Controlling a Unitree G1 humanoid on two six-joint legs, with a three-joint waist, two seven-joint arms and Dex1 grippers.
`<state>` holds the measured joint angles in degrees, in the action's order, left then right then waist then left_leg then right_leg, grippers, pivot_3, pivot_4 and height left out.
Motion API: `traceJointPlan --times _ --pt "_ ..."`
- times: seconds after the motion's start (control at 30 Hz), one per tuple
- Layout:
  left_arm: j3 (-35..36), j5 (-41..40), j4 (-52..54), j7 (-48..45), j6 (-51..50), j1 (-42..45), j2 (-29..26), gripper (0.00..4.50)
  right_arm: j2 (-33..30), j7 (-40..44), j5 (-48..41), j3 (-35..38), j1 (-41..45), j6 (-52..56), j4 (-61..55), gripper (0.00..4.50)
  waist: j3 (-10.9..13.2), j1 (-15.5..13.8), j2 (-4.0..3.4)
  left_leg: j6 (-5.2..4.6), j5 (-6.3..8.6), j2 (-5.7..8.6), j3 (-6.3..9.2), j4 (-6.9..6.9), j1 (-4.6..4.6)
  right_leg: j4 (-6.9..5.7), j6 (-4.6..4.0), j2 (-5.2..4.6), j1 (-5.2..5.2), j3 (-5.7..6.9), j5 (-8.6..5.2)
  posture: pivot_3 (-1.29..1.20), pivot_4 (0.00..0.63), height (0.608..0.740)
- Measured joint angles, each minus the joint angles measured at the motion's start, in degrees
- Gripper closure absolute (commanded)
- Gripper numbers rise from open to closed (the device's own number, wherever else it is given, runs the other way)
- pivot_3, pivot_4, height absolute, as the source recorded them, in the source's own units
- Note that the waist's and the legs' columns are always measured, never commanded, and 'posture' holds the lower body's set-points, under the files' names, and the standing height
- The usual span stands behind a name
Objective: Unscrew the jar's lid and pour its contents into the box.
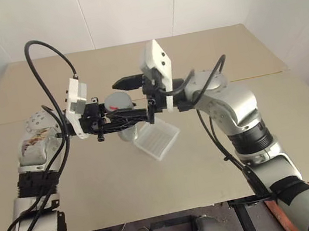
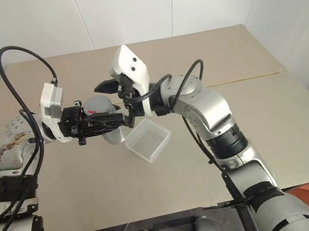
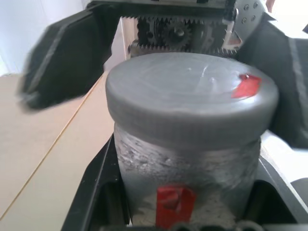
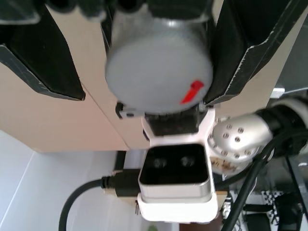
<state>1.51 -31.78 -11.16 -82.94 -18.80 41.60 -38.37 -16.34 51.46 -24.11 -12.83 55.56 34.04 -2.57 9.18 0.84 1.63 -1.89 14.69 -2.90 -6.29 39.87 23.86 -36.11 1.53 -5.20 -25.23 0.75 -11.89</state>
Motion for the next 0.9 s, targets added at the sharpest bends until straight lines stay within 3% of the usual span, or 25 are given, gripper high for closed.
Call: traceJointPlan --times 0.2,0.5,0.9 --pt "3.28 -2.34 3.21 -2.15 -1.2 -3.57 -3.42 2.48 -6.12 2.32 0.36 6.0 -0.15 -3.7 6.77 0.01 0.0 -0.22 0.0 -0.02 0.01 0.01 -0.02 0.0 0.0 0.03 0.0 -0.04 0.02 0.02 0.0 0.0 0.15 0.74" --pt "3.65 -3.01 4.73 -1.45 -1.4 -3.84 -3.21 2.48 -6.1 4.83 -0.13 6.39 -0.41 -4.6 5.32 0.01 0.0 -0.03 0.0 -0.02 0.01 0.0 -0.01 -0.01 0.0 0.01 0.0 -0.02 0.0 0.0 0.0 0.0 0.15 0.74" --pt "0.7 0.5 -3.58 -1.15 1.43 2.12 2.9 2.48 -0.36 1.83 -3.49 2.77 0.26 0.16 -5.04 0.01 0.0 -0.09 0.0 -0.01 0.01 0.02 -0.01 0.02 0.0 0.0 0.0 -0.01 0.02 0.01 0.0 0.0 0.15 0.74"
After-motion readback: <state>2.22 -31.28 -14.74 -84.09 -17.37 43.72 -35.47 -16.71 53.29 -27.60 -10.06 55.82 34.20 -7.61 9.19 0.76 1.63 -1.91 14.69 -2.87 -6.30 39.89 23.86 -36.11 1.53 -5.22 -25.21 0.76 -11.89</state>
